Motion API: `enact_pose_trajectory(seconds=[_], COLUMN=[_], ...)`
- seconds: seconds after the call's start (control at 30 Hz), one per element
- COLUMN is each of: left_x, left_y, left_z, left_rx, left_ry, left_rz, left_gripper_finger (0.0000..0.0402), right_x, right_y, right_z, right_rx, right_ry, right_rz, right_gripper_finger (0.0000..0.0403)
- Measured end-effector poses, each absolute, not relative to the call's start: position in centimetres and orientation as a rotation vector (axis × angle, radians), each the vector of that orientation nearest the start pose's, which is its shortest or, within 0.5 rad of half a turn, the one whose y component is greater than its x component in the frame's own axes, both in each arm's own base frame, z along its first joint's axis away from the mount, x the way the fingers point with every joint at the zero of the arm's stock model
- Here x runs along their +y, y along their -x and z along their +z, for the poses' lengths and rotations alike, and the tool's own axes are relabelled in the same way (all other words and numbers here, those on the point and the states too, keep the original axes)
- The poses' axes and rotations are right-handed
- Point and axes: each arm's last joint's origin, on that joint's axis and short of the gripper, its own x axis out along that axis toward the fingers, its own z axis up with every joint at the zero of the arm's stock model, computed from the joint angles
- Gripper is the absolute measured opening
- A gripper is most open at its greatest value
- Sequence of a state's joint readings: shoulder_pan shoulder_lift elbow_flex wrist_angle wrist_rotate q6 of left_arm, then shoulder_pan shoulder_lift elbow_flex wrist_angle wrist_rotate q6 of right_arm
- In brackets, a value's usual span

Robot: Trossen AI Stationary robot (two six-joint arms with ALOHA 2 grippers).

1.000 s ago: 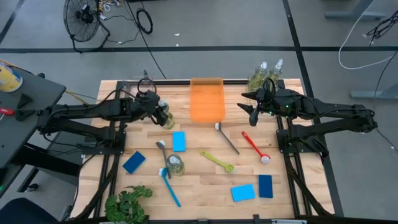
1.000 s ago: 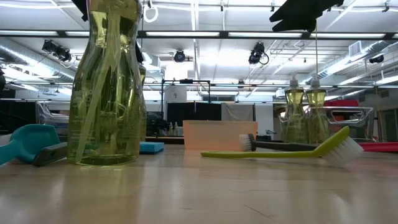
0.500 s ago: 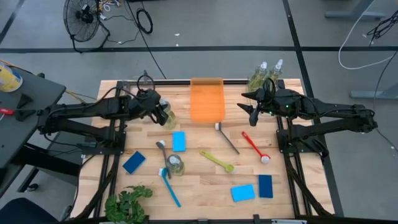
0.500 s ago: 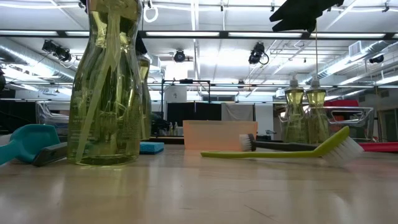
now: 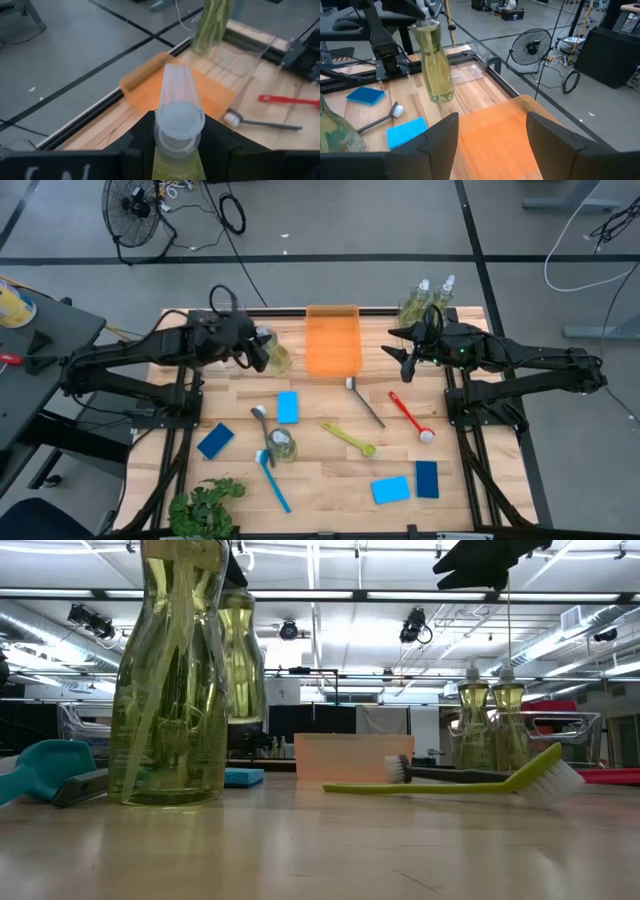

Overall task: Pick & Place Kitchen Sink Supplies
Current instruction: Put the yellow dish soap into the right transparent bin

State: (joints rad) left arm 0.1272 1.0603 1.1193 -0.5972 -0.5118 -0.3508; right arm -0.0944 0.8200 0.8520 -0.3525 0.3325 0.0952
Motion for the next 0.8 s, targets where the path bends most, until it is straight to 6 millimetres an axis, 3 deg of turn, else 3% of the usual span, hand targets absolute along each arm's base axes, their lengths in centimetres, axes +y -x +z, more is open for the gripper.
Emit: enact_pose_trajectory(seconds=[0.43, 0.8], left_x=[3.9, 3.0], left_y=[-21.7, -25.9], left_z=[38.0, 37.1], left_rx=[0.277, 0.231], left_ry=[0.261, 0.271], left_rz=[0.554, 0.337], left_gripper_finger=[0.0118, 0.0118], right_x=[-2.6, -2.6], right_y=[-17.4, -17.4], right_z=[34.4, 34.5], right_rx=[0.2, 0.184], right_ry=[-0.069, -0.07], right_rz=[-0.424, -0.423], right_gripper_finger=[0.0233, 0.0233])
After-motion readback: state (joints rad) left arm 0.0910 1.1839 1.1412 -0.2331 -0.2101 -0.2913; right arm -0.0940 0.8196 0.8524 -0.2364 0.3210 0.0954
